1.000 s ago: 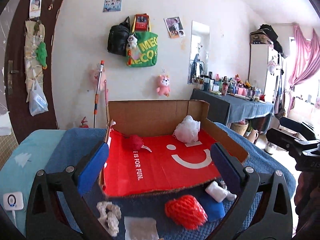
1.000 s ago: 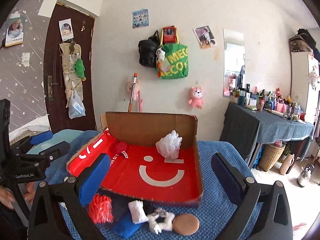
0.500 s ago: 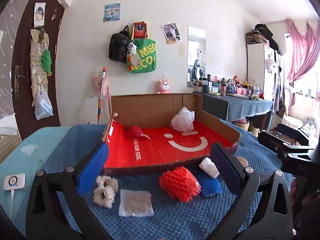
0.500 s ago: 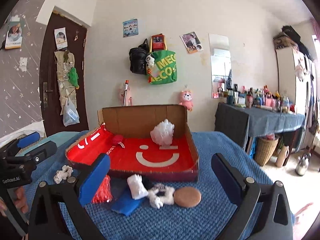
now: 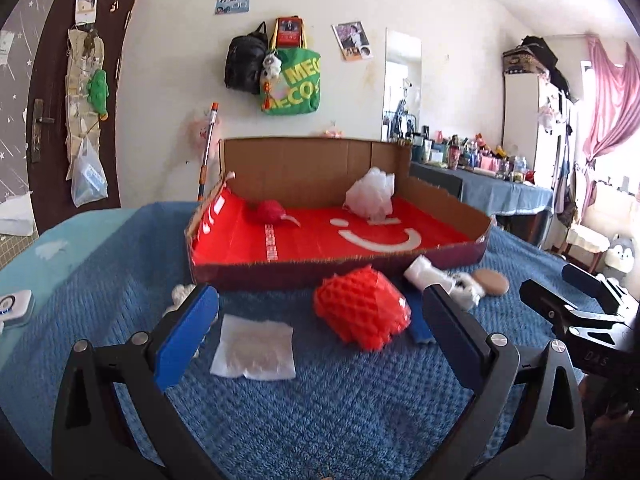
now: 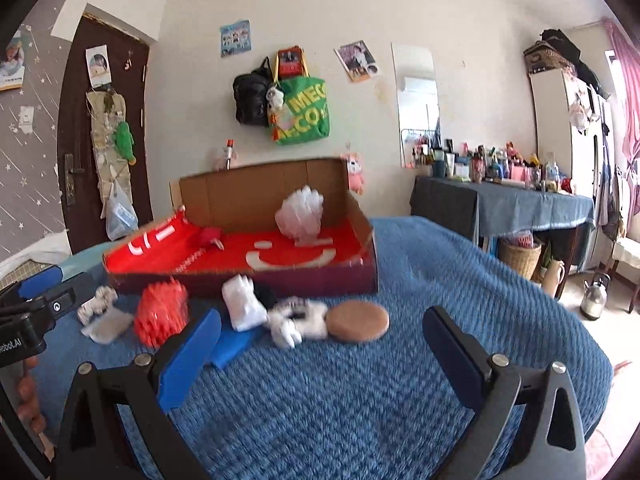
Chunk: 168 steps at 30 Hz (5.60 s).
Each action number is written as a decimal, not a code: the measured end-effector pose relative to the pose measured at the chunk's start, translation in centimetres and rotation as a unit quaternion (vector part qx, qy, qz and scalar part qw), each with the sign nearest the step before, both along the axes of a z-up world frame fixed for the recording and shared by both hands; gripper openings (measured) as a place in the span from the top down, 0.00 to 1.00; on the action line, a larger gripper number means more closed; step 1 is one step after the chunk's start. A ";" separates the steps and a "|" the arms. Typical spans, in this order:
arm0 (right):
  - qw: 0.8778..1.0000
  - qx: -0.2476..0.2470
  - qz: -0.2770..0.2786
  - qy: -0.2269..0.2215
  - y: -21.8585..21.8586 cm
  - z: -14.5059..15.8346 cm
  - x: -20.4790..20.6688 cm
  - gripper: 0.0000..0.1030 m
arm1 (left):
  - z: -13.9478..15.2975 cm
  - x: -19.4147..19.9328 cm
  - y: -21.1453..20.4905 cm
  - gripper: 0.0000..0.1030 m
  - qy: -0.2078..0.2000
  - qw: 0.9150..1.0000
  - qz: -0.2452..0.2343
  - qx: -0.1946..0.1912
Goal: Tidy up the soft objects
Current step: 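Withdraw both tools from the box back over the blanket, then grasp the cream crocheted scrunchie with the left tool while the right tool grasps the tan pad, then carry the scrunchie and tan pad into the red box and lower them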
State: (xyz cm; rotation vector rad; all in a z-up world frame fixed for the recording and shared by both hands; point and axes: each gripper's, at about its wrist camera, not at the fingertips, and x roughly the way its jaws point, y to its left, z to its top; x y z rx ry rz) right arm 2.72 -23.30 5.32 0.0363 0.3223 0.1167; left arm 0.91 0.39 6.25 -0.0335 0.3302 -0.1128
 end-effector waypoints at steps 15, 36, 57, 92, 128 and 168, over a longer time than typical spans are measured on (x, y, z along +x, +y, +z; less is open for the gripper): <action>1.000 -0.014 -0.005 0.018 0.7 -2.7 -0.1 0.00 | -1.9 -0.4 -0.2 0.00 0.022 1.000 0.008 0.004; 0.999 -0.009 -0.015 0.028 0.3 -1.9 0.8 0.00 | -1.8 1.0 1.3 0.00 0.072 0.997 0.007 -0.008; 0.979 -0.030 0.001 0.201 -3.3 0.0 8.9 0.00 | -0.1 7.5 7.7 0.00 0.159 0.985 0.060 0.031; 0.973 -0.055 0.079 0.209 -2.7 2.5 11.3 0.50 | -0.4 9.0 8.7 0.65 0.204 0.978 -0.034 0.023; 0.966 -0.069 0.039 0.247 -5.6 -1.3 9.5 0.26 | -3.4 8.0 10.3 0.38 0.237 0.971 -0.004 0.023; 0.936 -0.076 0.245 0.241 9.3 8.1 30.1 0.49 | 5.2 31.6 0.6 0.65 0.263 0.950 -0.161 0.053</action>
